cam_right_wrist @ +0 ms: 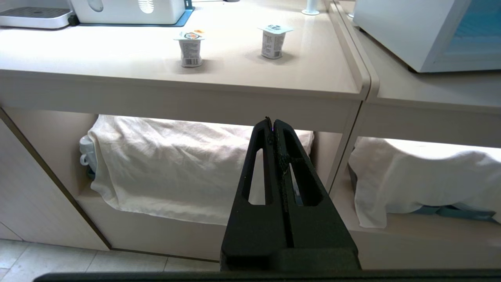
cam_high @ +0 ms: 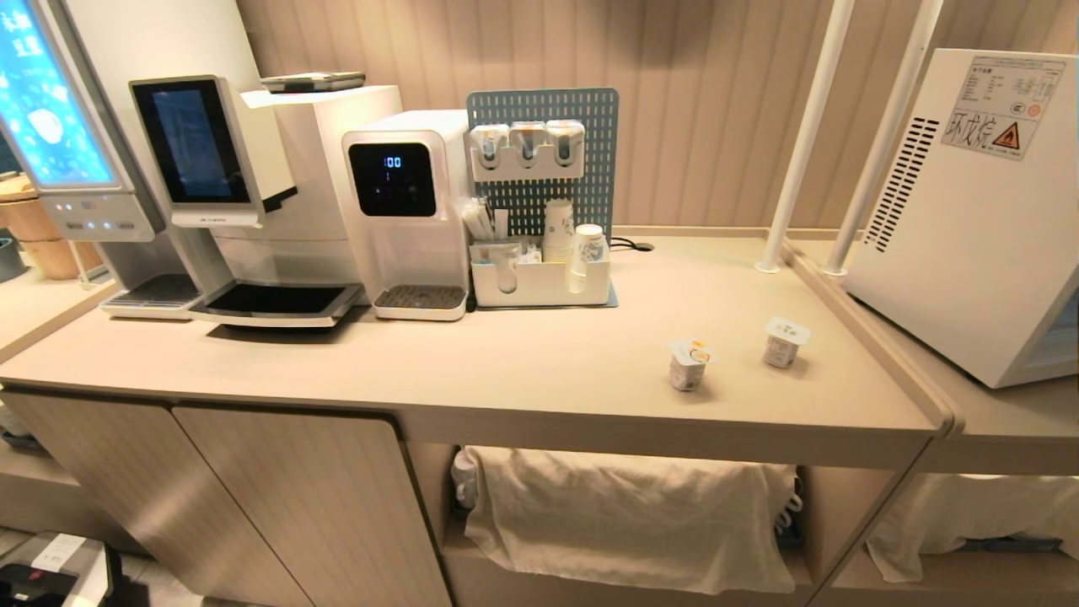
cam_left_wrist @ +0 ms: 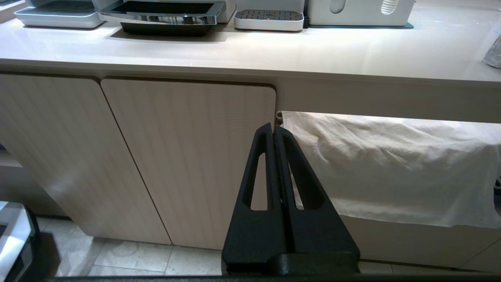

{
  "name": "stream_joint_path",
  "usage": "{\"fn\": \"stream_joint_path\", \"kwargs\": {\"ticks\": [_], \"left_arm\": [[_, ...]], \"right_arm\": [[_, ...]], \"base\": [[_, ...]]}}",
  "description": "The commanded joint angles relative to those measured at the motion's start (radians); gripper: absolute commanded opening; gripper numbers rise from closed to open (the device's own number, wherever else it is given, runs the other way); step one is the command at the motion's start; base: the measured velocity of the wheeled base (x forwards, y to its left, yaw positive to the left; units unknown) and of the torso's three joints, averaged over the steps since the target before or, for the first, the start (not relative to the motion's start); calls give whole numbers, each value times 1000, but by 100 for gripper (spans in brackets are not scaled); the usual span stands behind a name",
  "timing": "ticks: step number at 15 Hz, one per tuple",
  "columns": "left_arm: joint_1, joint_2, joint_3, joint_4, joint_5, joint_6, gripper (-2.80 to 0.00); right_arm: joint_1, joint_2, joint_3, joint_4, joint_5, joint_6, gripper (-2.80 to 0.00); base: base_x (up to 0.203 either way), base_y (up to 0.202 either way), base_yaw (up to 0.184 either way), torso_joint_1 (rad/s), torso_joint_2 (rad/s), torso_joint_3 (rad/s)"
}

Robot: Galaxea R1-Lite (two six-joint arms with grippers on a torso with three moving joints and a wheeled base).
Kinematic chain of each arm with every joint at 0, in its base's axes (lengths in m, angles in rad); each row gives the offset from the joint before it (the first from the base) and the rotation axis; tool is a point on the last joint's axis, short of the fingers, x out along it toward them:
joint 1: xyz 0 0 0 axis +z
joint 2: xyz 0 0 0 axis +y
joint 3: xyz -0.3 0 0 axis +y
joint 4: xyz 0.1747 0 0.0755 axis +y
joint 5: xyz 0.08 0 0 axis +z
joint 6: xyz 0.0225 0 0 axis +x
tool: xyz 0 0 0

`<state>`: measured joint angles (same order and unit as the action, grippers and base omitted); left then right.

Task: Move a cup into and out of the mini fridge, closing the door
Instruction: Close the freezer door

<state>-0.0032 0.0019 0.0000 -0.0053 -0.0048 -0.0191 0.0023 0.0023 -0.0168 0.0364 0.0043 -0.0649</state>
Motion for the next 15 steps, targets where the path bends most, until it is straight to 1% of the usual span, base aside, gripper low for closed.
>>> {"fn": "stream_joint_path", "kwargs": {"ticks": [1,6,8,15], "left_arm": [[0,0,0,-1,0,-1,-280],[0,0,0,-1,0,-1,-280],[0,0,-1,-1,0,-1,-280],[0,0,-1,-1,0,1,-280]], "right_arm": [[1,-2,3,0,-1,7,-280],[1,-1,1,5,-3,10,-280],[1,-1,1,8,-3,10,-280],[1,1,-1,11,-1,10,-280]], "base": [[0,0,0,0,0,0],[0,0,0,0,0,0],[2,-77,8,1,-3,-1],[0,-188,0,3,1,3]]}}
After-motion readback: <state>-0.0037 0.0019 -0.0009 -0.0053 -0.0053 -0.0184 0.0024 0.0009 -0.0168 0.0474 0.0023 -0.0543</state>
